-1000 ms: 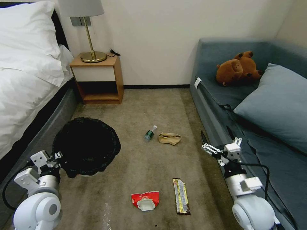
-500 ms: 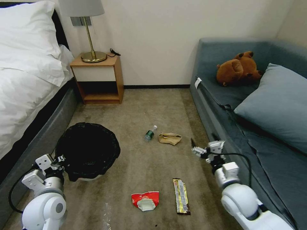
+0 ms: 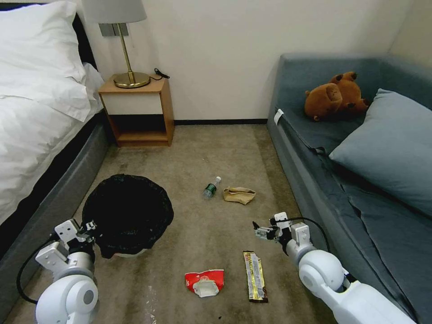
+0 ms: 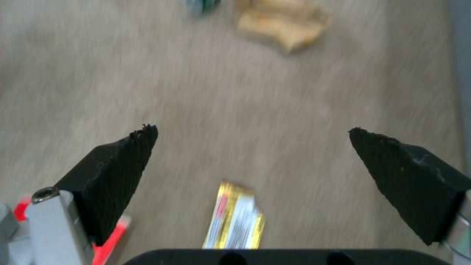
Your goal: Pick up the trash bin, then pick up the garbage on the floor and place it into the trash bin.
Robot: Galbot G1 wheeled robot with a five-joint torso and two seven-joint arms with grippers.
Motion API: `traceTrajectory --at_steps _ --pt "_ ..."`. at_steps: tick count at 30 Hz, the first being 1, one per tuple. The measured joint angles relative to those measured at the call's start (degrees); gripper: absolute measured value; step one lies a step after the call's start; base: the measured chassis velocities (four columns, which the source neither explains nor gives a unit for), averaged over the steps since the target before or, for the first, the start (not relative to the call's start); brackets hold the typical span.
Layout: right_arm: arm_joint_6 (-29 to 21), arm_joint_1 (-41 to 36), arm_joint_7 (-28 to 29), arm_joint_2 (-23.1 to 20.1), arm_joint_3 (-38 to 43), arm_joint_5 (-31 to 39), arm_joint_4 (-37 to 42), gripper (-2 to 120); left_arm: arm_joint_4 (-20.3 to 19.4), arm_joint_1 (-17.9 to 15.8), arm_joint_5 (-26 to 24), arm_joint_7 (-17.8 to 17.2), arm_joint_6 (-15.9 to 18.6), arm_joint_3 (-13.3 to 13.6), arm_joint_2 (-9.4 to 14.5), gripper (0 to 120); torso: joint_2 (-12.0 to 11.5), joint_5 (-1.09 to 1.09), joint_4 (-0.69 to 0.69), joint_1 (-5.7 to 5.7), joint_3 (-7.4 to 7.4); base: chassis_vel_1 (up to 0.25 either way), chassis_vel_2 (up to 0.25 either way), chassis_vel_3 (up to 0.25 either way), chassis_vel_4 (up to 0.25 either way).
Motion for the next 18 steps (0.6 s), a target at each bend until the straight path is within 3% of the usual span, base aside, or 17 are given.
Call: traceTrajectory --at_steps 4,8,18 --pt "-5.3 -0.8 -0.9 0.5 -0.5 0.9 -0.2 100 0.0 0.2 0.1 0.0 -0.3 0.1 -0.3 4 0.0 0.00 0.00 0.00 0.00 0.000 0.000 0.000 0.000" --pt "-7.3 -1.5 -1.9 1.3 -1.2 0.6 -1.0 100 0.0 0.6 0.4 0.1 -0.7 0.5 -0.6 4 0.0 0.00 -0.01 0.00 -0.01 0.000 0.000 0.000 0.000" --pt "-7.4 -1.1 -3.1 6.3 -3.0 -3.2 -7.7 100 0.0 1.2 0.0 0.4 -1.1 0.7 -0.8 4 0.0 0.00 0.00 0.00 0.00 0.000 0.000 0.000 0.000"
